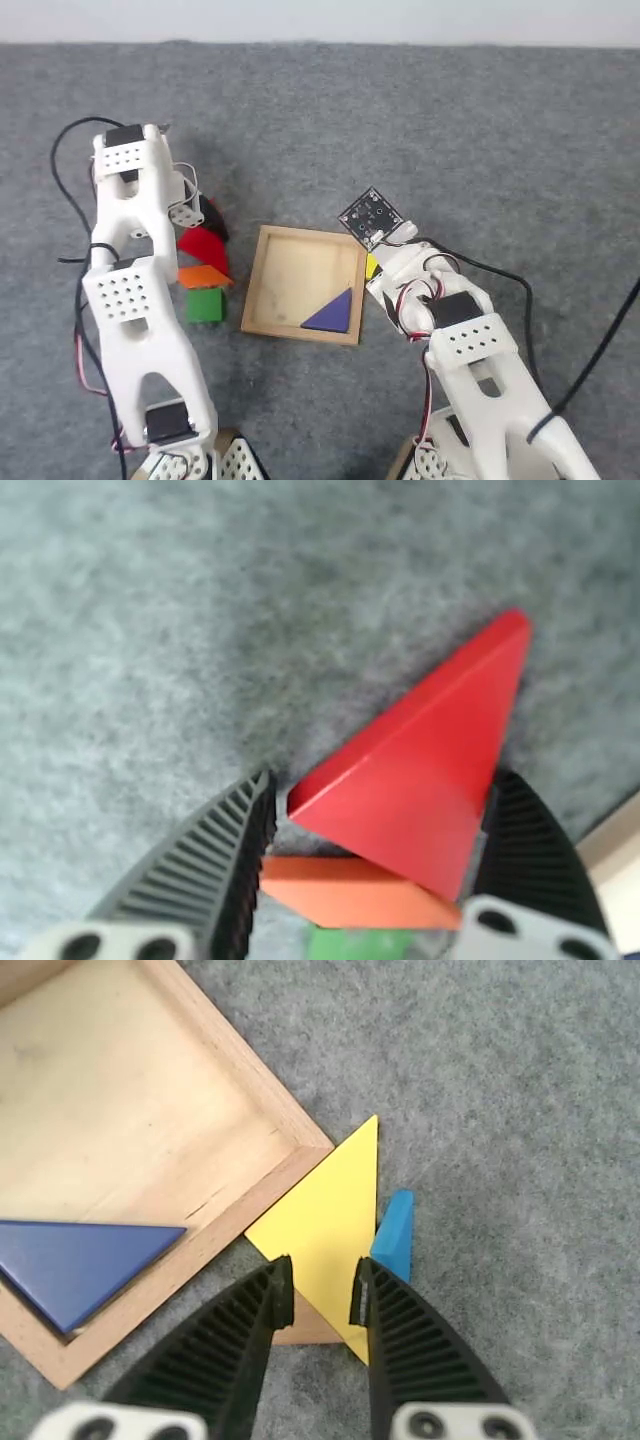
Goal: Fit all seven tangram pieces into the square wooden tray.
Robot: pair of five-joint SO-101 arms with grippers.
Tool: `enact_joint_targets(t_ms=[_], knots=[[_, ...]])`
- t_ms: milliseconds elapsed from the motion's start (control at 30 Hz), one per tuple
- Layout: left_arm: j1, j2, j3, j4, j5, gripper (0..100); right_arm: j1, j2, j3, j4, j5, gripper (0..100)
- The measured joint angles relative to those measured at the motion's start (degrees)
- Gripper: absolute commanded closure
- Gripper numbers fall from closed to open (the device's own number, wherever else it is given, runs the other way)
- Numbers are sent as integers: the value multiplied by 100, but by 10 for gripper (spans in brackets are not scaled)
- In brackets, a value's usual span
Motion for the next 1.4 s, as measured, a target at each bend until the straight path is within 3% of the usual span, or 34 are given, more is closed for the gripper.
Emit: enact_joint_targets(t_ms=[267, 833, 1067, 1400], knots=[[9, 0, -9, 0, 97, 755, 0, 0, 0, 0, 0, 894], [18, -18, -18, 0, 97, 809, 0, 0, 0, 0, 0, 894], [26, -35, -35, 0, 114, 889, 0, 0, 0, 0, 0, 894], [35, -18, -141, -53, 123, 869, 0, 0, 0, 0, 0, 894]])
